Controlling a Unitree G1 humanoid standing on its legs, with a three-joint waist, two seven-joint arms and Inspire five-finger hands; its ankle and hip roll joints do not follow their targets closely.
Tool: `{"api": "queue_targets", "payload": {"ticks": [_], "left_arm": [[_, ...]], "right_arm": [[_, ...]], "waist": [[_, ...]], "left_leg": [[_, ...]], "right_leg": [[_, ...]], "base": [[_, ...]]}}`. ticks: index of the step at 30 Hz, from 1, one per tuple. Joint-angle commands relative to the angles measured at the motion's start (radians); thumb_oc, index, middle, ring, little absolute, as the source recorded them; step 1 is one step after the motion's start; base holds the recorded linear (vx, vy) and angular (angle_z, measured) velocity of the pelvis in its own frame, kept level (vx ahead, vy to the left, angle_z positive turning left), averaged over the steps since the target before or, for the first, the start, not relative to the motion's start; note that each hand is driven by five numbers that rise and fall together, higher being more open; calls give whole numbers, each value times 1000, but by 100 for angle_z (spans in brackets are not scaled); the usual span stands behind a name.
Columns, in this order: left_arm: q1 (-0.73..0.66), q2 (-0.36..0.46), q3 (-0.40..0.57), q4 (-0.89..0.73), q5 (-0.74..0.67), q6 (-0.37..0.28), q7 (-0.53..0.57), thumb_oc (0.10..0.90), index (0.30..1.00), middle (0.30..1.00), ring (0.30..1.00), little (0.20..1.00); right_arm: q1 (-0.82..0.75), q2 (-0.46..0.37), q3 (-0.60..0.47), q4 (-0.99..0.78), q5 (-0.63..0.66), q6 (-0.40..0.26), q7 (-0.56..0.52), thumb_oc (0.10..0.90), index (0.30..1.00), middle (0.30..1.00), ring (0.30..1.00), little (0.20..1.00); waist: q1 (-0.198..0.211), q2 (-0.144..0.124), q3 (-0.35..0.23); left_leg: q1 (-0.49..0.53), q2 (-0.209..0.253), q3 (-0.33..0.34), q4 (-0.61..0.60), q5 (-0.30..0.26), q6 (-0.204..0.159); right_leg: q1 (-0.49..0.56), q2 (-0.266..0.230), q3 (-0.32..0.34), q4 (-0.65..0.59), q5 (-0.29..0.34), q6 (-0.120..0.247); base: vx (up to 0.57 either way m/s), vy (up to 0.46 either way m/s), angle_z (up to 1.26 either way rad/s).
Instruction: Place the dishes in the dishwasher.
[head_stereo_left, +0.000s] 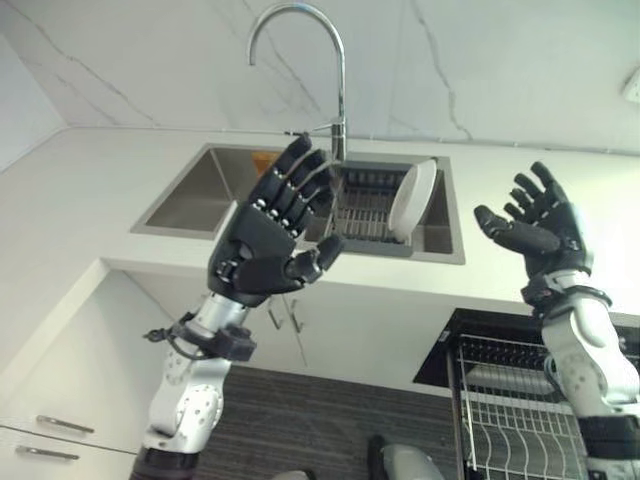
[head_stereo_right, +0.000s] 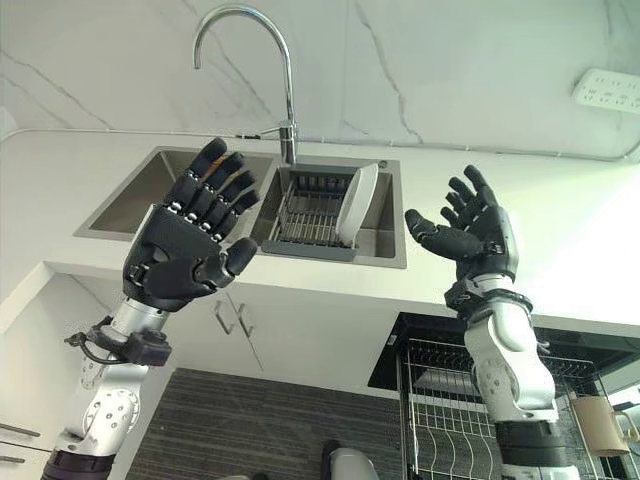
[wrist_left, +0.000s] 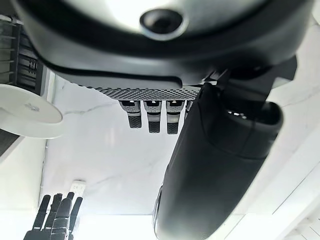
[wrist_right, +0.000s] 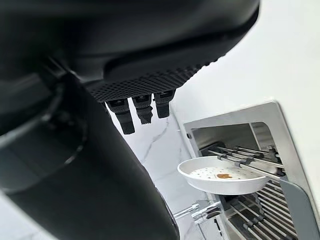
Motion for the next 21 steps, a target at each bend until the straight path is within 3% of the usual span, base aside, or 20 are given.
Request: {"api": "queue_targets", "payload": {"ticks": [1, 6, 21], "left_arm": [[-69, 64, -6, -56, -55, -84, -20, 800, 900, 900, 900, 900], [-93, 85, -25, -33, -47, -90, -9, 800, 900, 900, 900, 900], [-145, 133, -69, 5, -79, -103, 32, 800, 900, 900, 900, 900]], "right_arm": [[-181, -44, -5, 44, 31, -44, -11, 800, 900, 900, 900, 900], [-266, -84, 44, 207, 86, 42, -8, 800, 900, 900, 900, 900], [-455, -180, 107, 586, 183, 137, 36, 800, 900, 900, 900, 900]], "waist": [[8, -28, -58], [26, -33, -61], [63, -34, -60]], "left_leg": [[28, -27, 27, 70, -191, 40], [33, -25, 27, 70, -194, 36], [36, -23, 31, 70, -190, 33]], "right_leg": [[69, -41, -34, -74, -35, 111], [80, -50, -51, -74, -38, 109], [109, -65, -78, -74, -49, 104]], "base": [[0, 0, 0], [3, 2, 10], [-1, 6, 5]]}}
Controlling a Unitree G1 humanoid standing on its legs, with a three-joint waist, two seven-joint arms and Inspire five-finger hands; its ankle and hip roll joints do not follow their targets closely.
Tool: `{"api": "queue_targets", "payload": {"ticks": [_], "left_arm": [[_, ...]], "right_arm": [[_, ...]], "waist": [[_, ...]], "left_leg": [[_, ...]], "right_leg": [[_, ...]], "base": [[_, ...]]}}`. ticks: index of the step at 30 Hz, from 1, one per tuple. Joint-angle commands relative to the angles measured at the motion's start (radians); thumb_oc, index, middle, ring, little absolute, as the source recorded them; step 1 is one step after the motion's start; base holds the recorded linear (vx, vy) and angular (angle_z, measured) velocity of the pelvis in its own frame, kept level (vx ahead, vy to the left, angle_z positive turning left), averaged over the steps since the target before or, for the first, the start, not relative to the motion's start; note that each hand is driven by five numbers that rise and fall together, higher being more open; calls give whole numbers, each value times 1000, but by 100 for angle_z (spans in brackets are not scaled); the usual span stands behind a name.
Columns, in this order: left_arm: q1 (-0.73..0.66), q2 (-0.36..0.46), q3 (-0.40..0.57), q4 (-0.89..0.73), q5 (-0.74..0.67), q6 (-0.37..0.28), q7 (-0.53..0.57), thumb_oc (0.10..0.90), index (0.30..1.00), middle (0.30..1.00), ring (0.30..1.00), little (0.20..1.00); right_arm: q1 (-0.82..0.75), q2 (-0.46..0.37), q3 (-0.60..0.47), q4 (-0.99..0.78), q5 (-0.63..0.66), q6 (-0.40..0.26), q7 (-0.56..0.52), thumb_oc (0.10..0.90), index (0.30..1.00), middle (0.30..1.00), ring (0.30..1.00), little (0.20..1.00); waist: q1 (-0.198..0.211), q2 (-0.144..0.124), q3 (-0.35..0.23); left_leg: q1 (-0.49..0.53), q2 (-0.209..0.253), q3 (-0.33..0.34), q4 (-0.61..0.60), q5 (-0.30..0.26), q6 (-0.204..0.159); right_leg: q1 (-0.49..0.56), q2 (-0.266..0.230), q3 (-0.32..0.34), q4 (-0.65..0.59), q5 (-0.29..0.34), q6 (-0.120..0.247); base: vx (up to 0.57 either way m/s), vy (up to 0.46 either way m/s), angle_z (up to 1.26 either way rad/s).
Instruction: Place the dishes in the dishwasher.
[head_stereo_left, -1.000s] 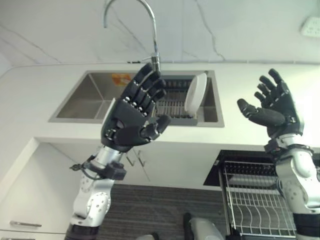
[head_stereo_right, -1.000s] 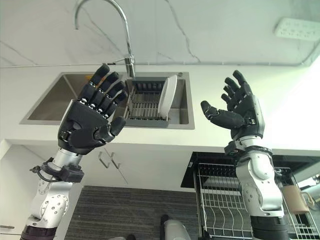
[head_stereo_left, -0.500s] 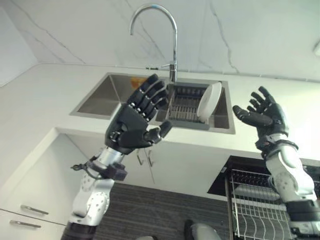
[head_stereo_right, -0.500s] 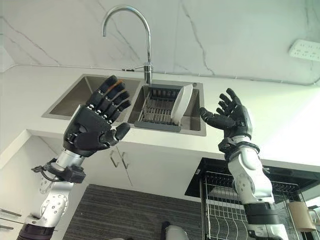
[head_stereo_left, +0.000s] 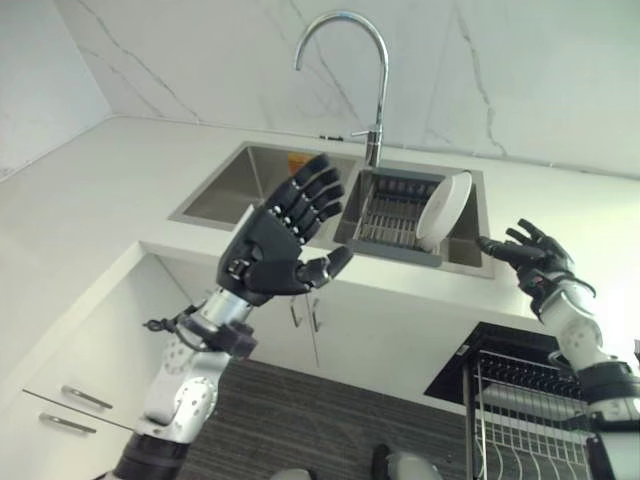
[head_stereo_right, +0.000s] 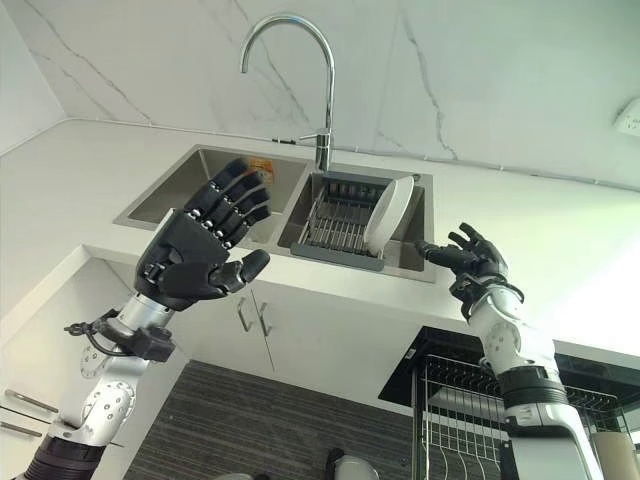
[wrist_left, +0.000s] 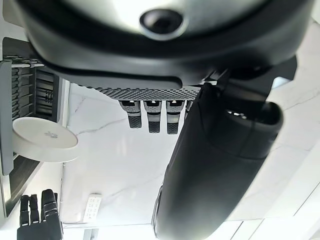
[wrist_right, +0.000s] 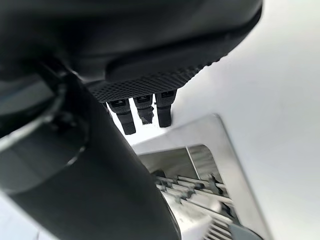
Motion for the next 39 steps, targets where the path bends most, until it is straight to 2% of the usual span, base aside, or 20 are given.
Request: {"api": "queue_targets", "payload": {"ticks": [1, 8, 19, 39], "left_arm": [[-95, 35, 10, -59, -81, -104, 21, 800, 900, 900, 900, 900], [-98, 43, 4, -56, -88, -107, 27, 800, 900, 900, 900, 900], [-83, 40, 13, -51, -93, -114, 19, 800, 900, 900, 900, 900], [-89, 44, 1, -30, -96, -117, 39, 800, 900, 900, 900, 900]], "right_arm": [[-163, -85, 22, 17, 45, -50, 50, 800, 900, 900, 900, 900], [-224, -115, 51, 78, 49, -48, 77, 800, 900, 900, 900, 900], [-282, -140, 64, 35, 66, -101, 126, 800, 900, 900, 900, 900], [-346, -154, 111, 186, 71, -38, 169, 800, 900, 900, 900, 900]], "waist": [[17, -26, -50], [26, -24, -51], [34, -26, -48], [61, -32, -49]], "left_leg": [[36, -7, 60, 64, -195, 29], [33, -8, 61, 64, -190, 28], [25, -10, 65, 64, -184, 29], [14, -10, 73, 64, -175, 29]], "right_leg": [[79, -35, -34, -66, -52, 102], [89, -36, -37, -66, -58, 100], [101, -37, -38, -66, -70, 97], [124, -41, -51, -66, -88, 93]], "base": [[0, 0, 0], [0, 0, 0], [0, 0, 0], [-4, 9, 3]]}}
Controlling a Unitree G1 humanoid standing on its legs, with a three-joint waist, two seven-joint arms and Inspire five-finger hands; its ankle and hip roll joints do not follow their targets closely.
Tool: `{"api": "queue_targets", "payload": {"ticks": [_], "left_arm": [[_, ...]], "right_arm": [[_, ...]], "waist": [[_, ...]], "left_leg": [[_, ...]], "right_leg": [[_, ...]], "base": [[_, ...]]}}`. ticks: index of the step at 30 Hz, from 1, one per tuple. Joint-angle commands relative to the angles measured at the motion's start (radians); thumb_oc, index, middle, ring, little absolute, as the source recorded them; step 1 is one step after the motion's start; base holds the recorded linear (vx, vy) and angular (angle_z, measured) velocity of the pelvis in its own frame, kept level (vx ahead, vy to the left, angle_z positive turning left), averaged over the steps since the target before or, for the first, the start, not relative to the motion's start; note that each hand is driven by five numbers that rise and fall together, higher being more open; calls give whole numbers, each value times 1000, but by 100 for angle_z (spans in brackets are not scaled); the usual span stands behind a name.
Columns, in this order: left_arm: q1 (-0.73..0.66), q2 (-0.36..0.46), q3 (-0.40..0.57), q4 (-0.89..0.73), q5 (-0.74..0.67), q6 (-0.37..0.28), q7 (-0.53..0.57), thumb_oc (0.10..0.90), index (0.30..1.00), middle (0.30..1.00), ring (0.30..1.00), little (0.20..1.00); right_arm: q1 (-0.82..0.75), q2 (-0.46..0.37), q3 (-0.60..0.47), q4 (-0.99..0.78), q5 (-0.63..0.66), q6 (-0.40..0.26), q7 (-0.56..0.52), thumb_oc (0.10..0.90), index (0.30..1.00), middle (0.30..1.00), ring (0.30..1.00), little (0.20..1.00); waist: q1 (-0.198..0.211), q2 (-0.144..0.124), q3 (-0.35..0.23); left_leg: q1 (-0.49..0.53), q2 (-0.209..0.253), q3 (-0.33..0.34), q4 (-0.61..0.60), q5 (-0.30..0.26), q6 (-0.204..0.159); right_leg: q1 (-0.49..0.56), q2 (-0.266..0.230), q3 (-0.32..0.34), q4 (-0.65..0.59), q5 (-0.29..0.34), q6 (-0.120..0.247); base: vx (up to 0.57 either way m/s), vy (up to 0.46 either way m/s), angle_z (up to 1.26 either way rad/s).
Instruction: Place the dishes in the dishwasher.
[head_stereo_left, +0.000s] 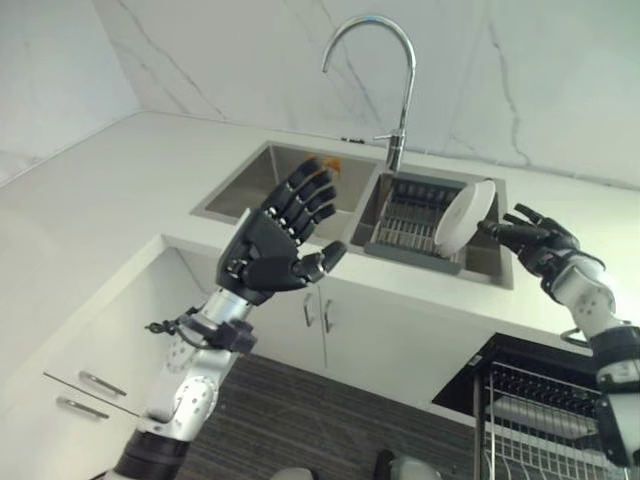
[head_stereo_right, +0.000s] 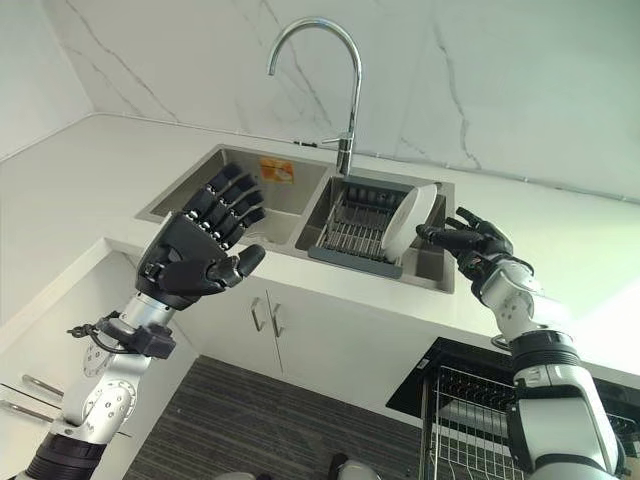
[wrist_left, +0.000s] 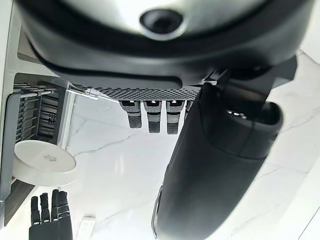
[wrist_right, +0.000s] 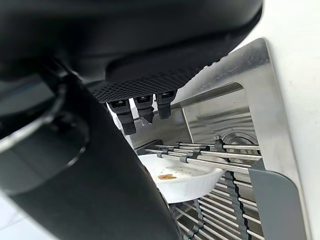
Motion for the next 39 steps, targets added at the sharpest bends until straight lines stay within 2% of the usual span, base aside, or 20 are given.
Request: {"api": "queue_targets", "payload": {"ticks": [1, 21, 31, 39], "left_arm": [[-84, 36, 5, -59, -56, -112, 4, 800, 900, 900, 900, 900], [-78, 45, 10, -52, -59, -122, 20, 800, 900, 900, 900, 900], [-82, 51, 13, -57, -62, -123, 40, 800, 900, 900, 900, 900], [-73, 64, 28, -60, -68, -114, 44, 800, 900, 900, 900, 900]], "right_arm": [[-183, -67, 24, -3, 36, -68, 15, 800, 900, 900, 900, 900], [-265, -60, 80, 82, 43, -47, 18, 800, 900, 900, 900, 900], [-275, -46, 77, 117, 63, -34, 0, 800, 900, 900, 900, 900], [-256, -39, 50, 142, 124, -48, -22, 800, 900, 900, 900, 900]], "waist": [[13, -32, -49], [39, -26, -56], [50, -22, -60], [57, -19, -64]], "left_leg": [[9, 1, 86, 80, -183, 21], [-3, 6, 86, 80, -167, 14], [-6, 10, 89, 80, -161, 12], [-12, 19, 92, 80, -154, 7]], "right_leg": [[108, -23, -27, -60, -89, 93], [127, -26, -46, -60, -105, 86], [139, -30, -59, -60, -113, 83], [147, -32, -76, -60, -121, 77]], "base": [[-11, 8, 7], [-1, 0, 0], [9, 3, 3], [31, -29, 11]]}}
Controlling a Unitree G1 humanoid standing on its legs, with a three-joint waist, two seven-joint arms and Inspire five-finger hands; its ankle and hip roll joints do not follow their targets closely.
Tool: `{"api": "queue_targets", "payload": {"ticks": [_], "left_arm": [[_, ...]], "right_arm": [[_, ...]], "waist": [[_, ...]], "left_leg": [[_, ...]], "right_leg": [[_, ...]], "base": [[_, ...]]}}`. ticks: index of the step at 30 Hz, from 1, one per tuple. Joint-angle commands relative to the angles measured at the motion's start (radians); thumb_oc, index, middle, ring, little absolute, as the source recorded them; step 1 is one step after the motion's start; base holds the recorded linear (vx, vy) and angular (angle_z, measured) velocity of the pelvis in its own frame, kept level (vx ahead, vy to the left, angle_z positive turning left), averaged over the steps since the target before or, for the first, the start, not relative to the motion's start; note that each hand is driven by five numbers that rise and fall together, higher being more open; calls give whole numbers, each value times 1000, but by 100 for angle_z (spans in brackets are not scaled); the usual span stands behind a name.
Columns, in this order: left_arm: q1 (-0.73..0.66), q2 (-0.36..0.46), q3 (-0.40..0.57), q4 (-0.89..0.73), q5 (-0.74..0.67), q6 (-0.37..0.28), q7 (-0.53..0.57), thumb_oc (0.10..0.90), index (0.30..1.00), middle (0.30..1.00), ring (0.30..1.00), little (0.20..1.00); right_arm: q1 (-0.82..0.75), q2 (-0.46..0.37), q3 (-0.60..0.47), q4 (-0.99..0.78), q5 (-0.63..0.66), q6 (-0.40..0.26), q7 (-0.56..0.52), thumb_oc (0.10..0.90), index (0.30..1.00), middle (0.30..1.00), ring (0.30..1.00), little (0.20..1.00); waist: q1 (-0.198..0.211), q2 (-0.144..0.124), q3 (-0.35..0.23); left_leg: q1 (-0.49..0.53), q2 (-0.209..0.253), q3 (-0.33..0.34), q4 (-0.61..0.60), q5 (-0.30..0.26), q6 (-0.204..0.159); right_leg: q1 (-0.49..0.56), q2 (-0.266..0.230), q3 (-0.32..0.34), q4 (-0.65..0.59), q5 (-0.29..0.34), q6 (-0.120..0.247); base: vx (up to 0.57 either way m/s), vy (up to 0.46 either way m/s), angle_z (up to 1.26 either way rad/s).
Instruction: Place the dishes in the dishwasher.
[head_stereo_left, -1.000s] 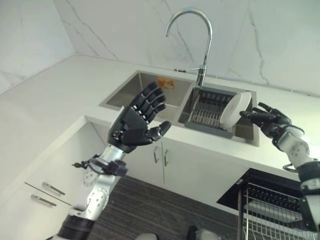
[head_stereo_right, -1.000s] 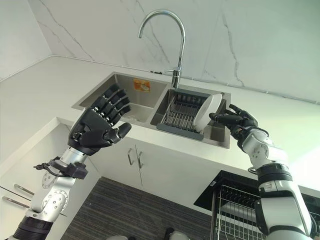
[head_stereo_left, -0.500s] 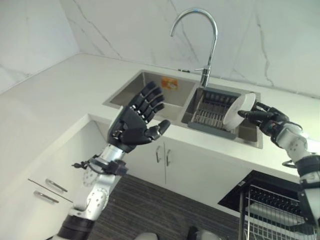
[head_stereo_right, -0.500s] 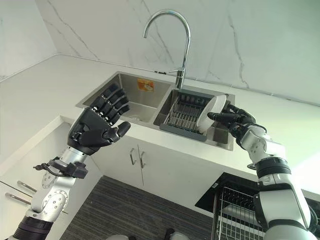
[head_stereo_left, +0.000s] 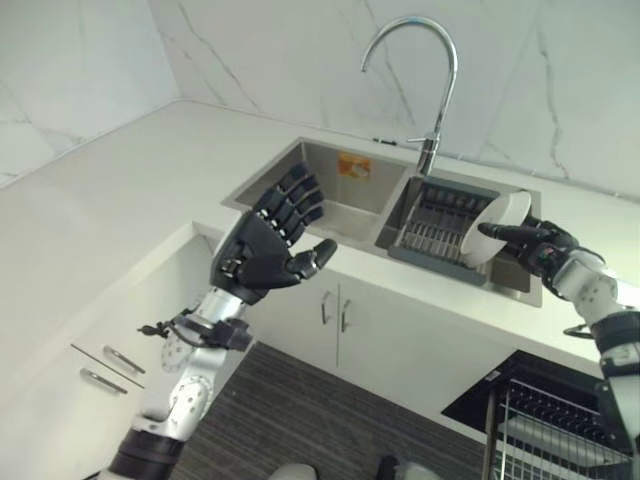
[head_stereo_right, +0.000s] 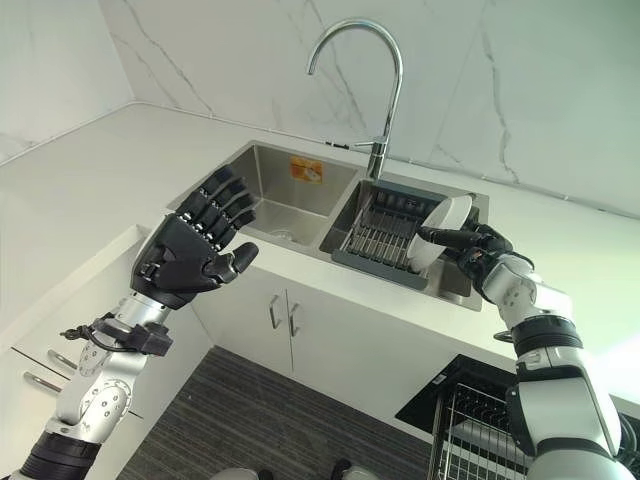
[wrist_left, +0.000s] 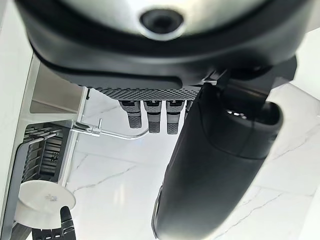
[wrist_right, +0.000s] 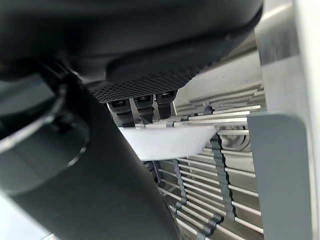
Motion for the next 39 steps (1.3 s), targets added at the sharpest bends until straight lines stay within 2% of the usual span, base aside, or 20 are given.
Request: {"api": "queue_targets", "payload": {"ticks": [1, 11, 16, 17, 18, 19, 24, 25, 29, 38, 39], "left_arm": [[-71, 37, 27, -91, -61, -103, 4, 800, 900, 900, 900, 900], [-72, 43, 28, -89, -53, -99, 21, 800, 900, 900, 900, 900], [-71, 44, 29, -85, -44, -90, 25, 800, 900, 900, 900, 900], [-70, 44, 29, -84, -42, -86, 29, 800, 900, 900, 900, 900], [-69, 45, 28, -83, -40, -83, 31, 800, 900, 900, 900, 900], [-66, 46, 27, -81, -34, -80, 38, 800, 900, 900, 900, 900], [-50, 50, 23, -75, -27, -85, 51, 800, 900, 900, 900, 900], [-46, 48, 25, -74, -28, -82, 55, 800, 900, 900, 900, 900], [-23, 44, 31, -72, -23, -80, 53, 800, 900, 900, 900, 900], [17, 44, 54, -87, -40, -74, 18, 800, 900, 900, 900, 900], [25, 45, 55, -88, -44, -77, 7, 800, 900, 900, 900, 900]], "right_arm": [[-155, -23, -20, 27, 55, -92, -21, 800, 900, 900, 900, 900], [-172, -8, -11, 52, 51, -121, -49, 800, 900, 900, 900, 900], [-177, 11, -22, 74, 71, -167, -99, 800, 900, 900, 900, 900], [-174, 20, -28, 76, 74, -180, -117, 711, 766, 766, 766, 766], [-172, 27, -30, 74, 77, -196, -138, 588, 582, 582, 582, 582], [-171, 36, -36, 75, 83, -227, -172, 400, 300, 300, 300, 300], [-173, 90, -62, 87, 81, -312, -273, 400, 300, 300, 300, 300], [-179, 103, -65, 95, 68, -347, -292, 400, 300, 300, 300, 300], [-174, 132, -79, 84, 67, -421, -323, 400, 300, 300, 300, 300], [-150, 130, -80, 7, 19, -489, -261, 400, 300, 300, 300, 300], [-145, 125, -72, -32, -36, -531, -272, 400, 300, 300, 300, 300]], "waist": [[8, -18, -66], [14, -8, -67], [21, 1, -66], [21, 5, -66], [22, 7, -67], [22, 12, -67], [26, 34, -67], [27, 40, -68], [32, 50, -72], [32, 50, -75], [30, 49, -74]], "left_leg": [[-9, 19, 105, 97, -164, 7], [-11, 29, 100, 97, -151, -4], [-16, 35, 94, 97, -145, -11], [-18, 37, 94, 97, -143, -12], [-19, 40, 94, 97, -141, -14], [-19, 43, 94, 97, -140, -16], [-23, 45, 82, 97, -133, -22], [-23, 45, 80, 97, -132, -24], [-24, 46, 78, 97, -131, -26], [-38, 45, 73, 97, -129, -26], [-38, 43, 73, 97, -130, -23]], "right_leg": [[134, -8, -29, -67, -104, 74], [141, -1, -35, -67, -115, 61], [144, 0, -43, -67, -120, 57], [144, -1, -45, -67, -121, 57], [145, -2, -47, -67, -121, 57], [146, -2, -49, -67, -122, 56], [144, 0, -38, -67, -122, 53], [142, -2, -36, -67, -123, 52], [140, -6, -35, -67, -122, 53], [123, -8, -29, -67, -117, 55], [120, -8, -25, -67, -115, 56]], "base": [[37, -59, 15], [18, -54, 4], [2, -53, 0], [-1, -54, 2], [10, -64, 3], [13, -62, 4], [13, -43, 10], [33, 3, 2], [32, -1, 6], [-15, 18, 2], [-67, 62, -2]]}}
